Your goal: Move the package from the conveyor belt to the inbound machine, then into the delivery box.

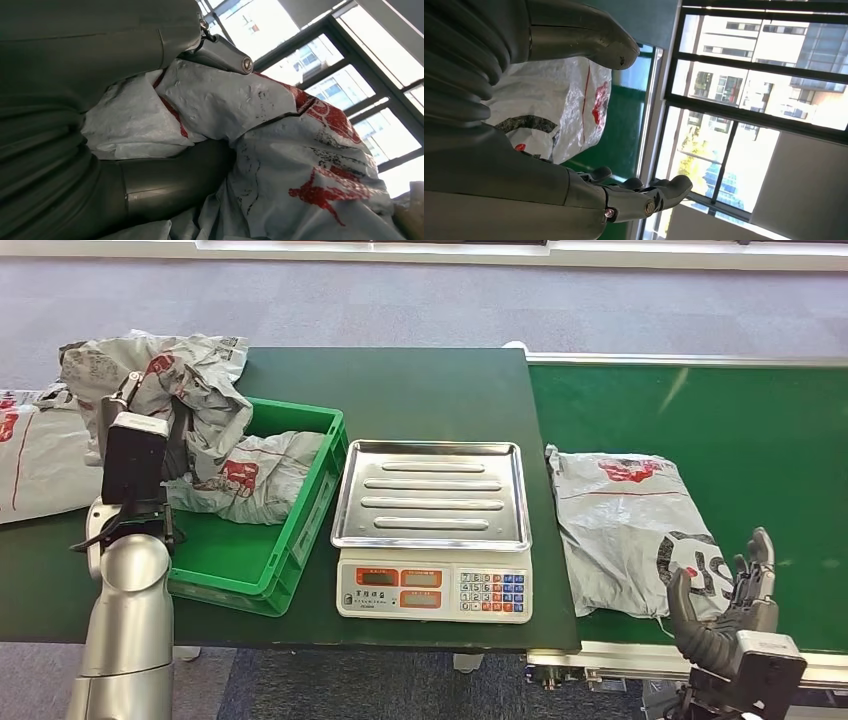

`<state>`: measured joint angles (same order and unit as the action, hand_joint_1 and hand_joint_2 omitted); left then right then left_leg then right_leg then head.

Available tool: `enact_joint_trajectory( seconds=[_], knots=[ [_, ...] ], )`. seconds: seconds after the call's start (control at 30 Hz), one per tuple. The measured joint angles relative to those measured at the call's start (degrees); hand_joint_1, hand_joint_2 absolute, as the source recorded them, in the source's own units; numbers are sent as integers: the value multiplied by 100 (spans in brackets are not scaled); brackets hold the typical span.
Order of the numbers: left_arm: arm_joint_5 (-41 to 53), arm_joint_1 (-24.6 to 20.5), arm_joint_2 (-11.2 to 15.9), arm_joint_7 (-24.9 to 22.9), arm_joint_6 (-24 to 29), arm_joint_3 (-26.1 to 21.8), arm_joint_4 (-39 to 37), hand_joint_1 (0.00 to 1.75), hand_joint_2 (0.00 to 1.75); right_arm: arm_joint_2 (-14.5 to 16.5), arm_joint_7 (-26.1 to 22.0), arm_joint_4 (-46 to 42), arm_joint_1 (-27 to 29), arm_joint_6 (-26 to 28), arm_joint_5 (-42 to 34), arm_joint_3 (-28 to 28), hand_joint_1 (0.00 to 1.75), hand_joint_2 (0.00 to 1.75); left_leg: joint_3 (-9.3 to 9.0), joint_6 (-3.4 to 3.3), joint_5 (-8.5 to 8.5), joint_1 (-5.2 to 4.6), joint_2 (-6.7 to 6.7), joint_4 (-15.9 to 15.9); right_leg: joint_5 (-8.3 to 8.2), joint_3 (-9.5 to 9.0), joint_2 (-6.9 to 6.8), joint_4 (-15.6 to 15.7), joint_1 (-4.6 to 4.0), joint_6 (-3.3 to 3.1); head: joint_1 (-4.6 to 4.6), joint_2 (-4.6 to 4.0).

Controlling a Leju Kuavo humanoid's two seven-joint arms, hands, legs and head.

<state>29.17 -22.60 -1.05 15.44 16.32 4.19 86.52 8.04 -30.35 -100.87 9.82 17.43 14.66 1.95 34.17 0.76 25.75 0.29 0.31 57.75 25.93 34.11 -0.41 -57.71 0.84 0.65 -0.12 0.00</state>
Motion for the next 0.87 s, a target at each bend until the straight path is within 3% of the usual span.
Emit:
enact_joint_trajectory(
  seconds=[0.03,0.17,0.33,0.5,0.87],
  knots=[
    [15,50,19,20,51,-39,2,175,175,0,1,1,1,1,-3,0,0,175,1,0,0,0,-1,0,1,0,-1,0,-2,-1,1,-1],
    [194,214,52,-21,204,-151,26,0,175,-5,-8,19,-1,7,-50,0,0,175,3,0,0,2,-3,-1,4,0,-4,0,-3,-3,1,-1],
    [1298,39,185,-870,-245,-176,-597,0,175,-39,18,158,-114,14,-132,-13,0,175,2,0,-1,2,-6,-1,3,0,-11,0,1,-3,2,-1],
    [1838,-236,246,-1065,-18,-176,-1576,0,175,-49,58,323,-256,22,-115,-44,0,175,0,3,-6,2,-2,-1,-8,1,-6,0,1,-4,2,0],
    [2210,-571,249,-1334,-41,-164,-2466,0,175,-95,265,498,-390,3,-104,-55,0,175,4,4,-4,2,-3,0,-7,5,-5,0,1,-4,1,-1]
  ],
)
